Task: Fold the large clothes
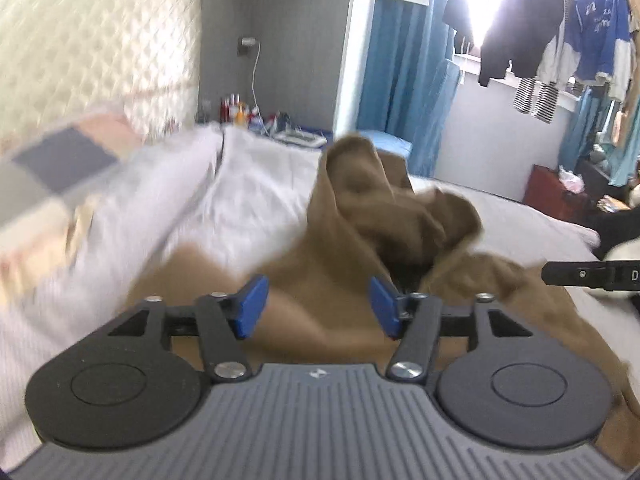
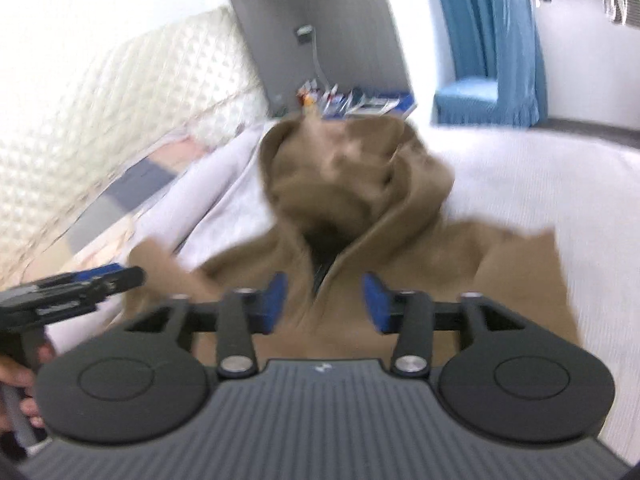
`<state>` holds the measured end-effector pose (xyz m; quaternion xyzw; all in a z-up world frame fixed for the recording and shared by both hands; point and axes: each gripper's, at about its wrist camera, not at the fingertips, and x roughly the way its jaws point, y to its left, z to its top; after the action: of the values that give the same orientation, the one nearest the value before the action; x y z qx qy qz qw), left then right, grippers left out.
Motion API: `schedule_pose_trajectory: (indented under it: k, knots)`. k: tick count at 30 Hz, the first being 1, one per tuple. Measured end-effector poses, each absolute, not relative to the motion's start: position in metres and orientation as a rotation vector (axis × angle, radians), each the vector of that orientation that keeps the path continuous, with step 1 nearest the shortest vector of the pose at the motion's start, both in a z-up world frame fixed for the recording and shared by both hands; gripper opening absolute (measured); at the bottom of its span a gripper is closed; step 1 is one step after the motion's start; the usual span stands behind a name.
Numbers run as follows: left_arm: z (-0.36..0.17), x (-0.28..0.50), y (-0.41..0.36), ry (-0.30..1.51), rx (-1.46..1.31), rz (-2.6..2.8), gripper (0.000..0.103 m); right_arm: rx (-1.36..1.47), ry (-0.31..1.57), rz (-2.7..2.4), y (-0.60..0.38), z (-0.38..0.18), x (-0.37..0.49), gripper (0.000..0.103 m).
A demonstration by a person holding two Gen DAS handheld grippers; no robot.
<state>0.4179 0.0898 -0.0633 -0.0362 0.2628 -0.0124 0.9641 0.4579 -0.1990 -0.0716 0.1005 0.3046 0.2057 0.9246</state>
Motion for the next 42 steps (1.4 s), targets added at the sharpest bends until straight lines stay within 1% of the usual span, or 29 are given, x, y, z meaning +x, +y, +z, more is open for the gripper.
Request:
schedule_pose_trajectory:
  k: [1,4,6,9,12,14,16,17,18,19,20,21,22,23,24,26,31,36,39,42]
  knots:
    - [-0.058,0.434,0.089,0.528,-0.067,-0.016,0.069,0.202,0.620,0.401,-0.201,-0.070,0.473,0.075]
    - [-0.051,0.493,0.094,0.529,-0.060,0.020,0.070,0.222,0.640,0.376,-0.205,-0.072,0.527,0.073]
    - [-0.060,0.533,0.098,0.525,-0.078,0.025,0.079,0.240,0.665,0.345,-0.207,-0.078,0.565,0.073]
    - [-0.089,0.594,0.098,0.603,-0.092,0.054,0.079,0.243,0.668,0.320,-0.204,-0.092,0.608,0.073]
    - [-0.108,0.632,0.097,0.597,-0.104,0.058,0.079,0.227,0.719,0.288,-0.200,-0.114,0.648,0.073]
    - [-0.114,0.650,0.096,0.568,-0.116,0.029,0.079,0.209,0.723,0.264,-0.194,-0.124,0.665,0.067]
    - [-0.119,0.672,0.095,0.576,-0.136,0.015,0.079,0.165,0.724,0.230,-0.190,-0.132,0.676,0.064]
    - [-0.121,0.681,0.093,0.586,-0.141,0.020,0.077,0.137,0.714,0.222,-0.186,-0.136,0.683,0.063]
    - [-0.122,0.689,0.092,0.589,-0.149,0.033,0.068,0.119,0.709,0.223,-0.184,-0.138,0.688,0.062]
    - [-0.122,0.696,0.091,0.588,-0.166,0.031,0.061,0.108,0.711,0.209,-0.182,-0.140,0.693,0.054]
    - [-0.122,0.701,0.089,0.595,-0.181,0.022,0.037,0.130,0.724,0.186,-0.184,-0.140,0.696,0.032]
    - [-0.121,0.705,0.086,0.607,-0.192,0.003,0.020,0.199,0.745,0.185,-0.189,-0.141,0.700,0.020]
    - [-0.118,0.707,0.083,0.607,-0.182,0.010,0.019,0.251,0.762,0.181,-0.192,-0.141,0.702,0.020]
    - [-0.114,0.706,0.080,0.605,-0.174,0.027,0.017,0.278,0.763,0.174,-0.194,-0.138,0.700,0.016]
    - [-0.110,0.702,0.079,0.605,-0.190,0.038,0.015,0.266,0.753,0.180,-0.192,-0.132,0.695,0.015]
    - [-0.096,0.686,0.081,0.587,-0.232,0.034,0.014,0.195,0.700,0.202,-0.185,-0.117,0.677,0.009]
    - [-0.058,0.629,0.095,0.530,-0.288,0.009,0.013,0.185,0.586,0.251,-0.197,-0.075,0.619,0.008]
    - [-0.022,0.549,0.110,0.456,-0.311,-0.024,0.013,0.152,0.429,0.305,-0.208,-0.036,0.532,0.008]
    - [-0.010,0.492,0.110,0.438,-0.355,-0.041,0.012,0.157,0.393,0.327,-0.213,-0.029,0.481,0.007]
    - [-0.011,0.436,0.111,0.436,-0.427,-0.065,0.012,0.158,0.374,0.325,-0.220,-0.033,0.430,0.007]
